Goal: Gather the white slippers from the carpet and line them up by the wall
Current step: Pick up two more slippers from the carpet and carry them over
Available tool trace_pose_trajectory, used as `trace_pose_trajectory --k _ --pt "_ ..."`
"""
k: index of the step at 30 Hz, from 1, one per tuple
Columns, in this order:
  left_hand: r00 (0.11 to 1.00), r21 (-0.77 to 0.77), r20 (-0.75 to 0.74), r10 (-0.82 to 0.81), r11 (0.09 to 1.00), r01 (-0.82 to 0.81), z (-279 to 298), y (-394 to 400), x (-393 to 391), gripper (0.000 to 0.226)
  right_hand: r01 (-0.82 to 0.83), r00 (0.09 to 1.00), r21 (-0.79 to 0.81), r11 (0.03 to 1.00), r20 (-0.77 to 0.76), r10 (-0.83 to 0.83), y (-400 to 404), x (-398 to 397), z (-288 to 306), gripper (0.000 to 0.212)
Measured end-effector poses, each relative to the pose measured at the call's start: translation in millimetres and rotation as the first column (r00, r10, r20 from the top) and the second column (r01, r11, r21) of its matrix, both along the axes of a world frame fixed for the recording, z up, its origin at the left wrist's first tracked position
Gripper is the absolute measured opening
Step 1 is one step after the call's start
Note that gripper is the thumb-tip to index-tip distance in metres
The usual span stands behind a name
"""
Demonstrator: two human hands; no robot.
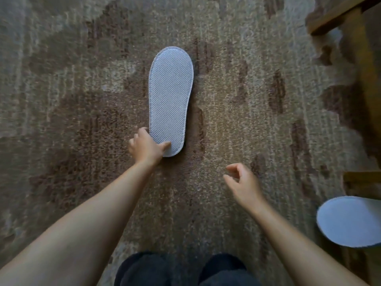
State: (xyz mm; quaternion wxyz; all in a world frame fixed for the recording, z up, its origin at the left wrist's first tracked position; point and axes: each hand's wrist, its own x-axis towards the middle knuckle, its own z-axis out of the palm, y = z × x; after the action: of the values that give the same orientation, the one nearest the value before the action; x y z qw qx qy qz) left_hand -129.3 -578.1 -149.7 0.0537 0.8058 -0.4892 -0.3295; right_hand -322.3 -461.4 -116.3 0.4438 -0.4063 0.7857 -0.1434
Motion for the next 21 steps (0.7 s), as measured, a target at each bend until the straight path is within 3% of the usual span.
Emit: trace_pose_trajectory --k 5,9,13,16,21 --pt "0.971 -0.101 -0.240 -0.003 0.995 -0.022 2.6 12.1 -20.0 0.038 0.139 0.990 -0.024 0.990 -0.024 -0.140 15.0 -21.6 7.5 0.025" --pt "0.890 -0.125 -0.439 -0.128 0.989 0.080 13.3 33.3 -59.2 0.027 0.436 0.887 -0.049 0.899 -0.145 -0.438 43.8 -68.4 14.4 0.032" --pt "0.812 -0.042 -0.526 -0.253 0.961 0.272 20.1 67.5 -119.1 0.027 0.724 0.647 -0.041 0.688 -0.305 -0.699 88.7 -112.4 21.7 0.044" --pt "0.764 -0.022 -0.540 -0.353 0.913 0.407 17.4 86.7 -156.5 0.028 0.855 0.448 -0.070 0.514 -0.400 -0.800 118.1 -135.1 16.8 0.060" --pt "0.702 -0.016 -0.584 -0.408 0.870 0.492 9.4 105.0 -182.7 0.026 0.972 0.163 -0.109 0.209 -0.330 -0.930 136.3 -150.4 -1.8 0.079"
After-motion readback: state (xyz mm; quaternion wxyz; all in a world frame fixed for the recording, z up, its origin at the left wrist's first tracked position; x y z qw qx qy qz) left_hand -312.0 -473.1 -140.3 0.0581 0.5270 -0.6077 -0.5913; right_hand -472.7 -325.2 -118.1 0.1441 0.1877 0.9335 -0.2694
